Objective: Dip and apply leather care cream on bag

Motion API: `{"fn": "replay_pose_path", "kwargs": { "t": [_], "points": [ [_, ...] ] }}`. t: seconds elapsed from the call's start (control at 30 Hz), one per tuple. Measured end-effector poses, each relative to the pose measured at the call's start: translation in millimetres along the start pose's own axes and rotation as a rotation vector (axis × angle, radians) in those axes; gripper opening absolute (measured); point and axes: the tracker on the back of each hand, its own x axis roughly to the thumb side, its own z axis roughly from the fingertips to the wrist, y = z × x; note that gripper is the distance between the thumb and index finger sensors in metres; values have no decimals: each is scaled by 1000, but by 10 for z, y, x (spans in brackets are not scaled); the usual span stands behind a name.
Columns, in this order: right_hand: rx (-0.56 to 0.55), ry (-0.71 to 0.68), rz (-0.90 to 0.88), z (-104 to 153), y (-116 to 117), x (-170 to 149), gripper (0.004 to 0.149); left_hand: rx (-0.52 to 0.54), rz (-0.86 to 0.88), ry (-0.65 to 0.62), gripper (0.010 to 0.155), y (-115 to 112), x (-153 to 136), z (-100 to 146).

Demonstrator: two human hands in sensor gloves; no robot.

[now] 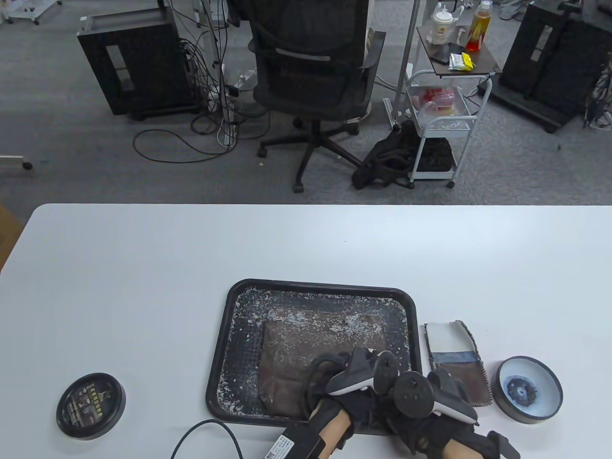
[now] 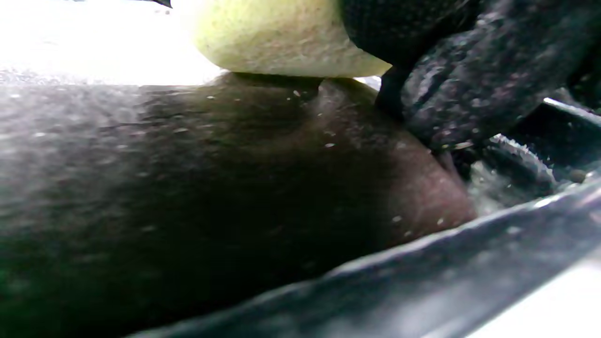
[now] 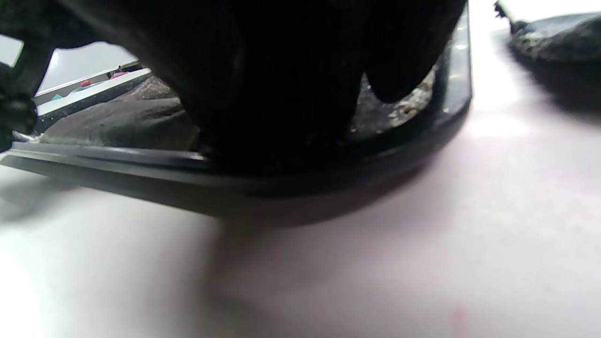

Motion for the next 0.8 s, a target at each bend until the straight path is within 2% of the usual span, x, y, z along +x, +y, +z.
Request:
{"fn": "replay_pose_path", "kwargs": {
  "t": [0.07, 0.2, 0.43, 0.8],
  "points": [
    [0, 10, -1, 0, -3, 4, 43, -20, 27, 0, 63, -11, -57, 38],
    [-5, 23, 9, 0, -2, 14, 43, -40, -40, 13, 63, -32, -209, 155],
    [-13, 42, 6, -3, -4, 17, 43, -99, -87, 105, 62, -29, -598, 425],
    [-29, 55, 11, -13, -7, 33, 42, -100, -75, 233, 62, -39, -1288, 945]
  ]
}}
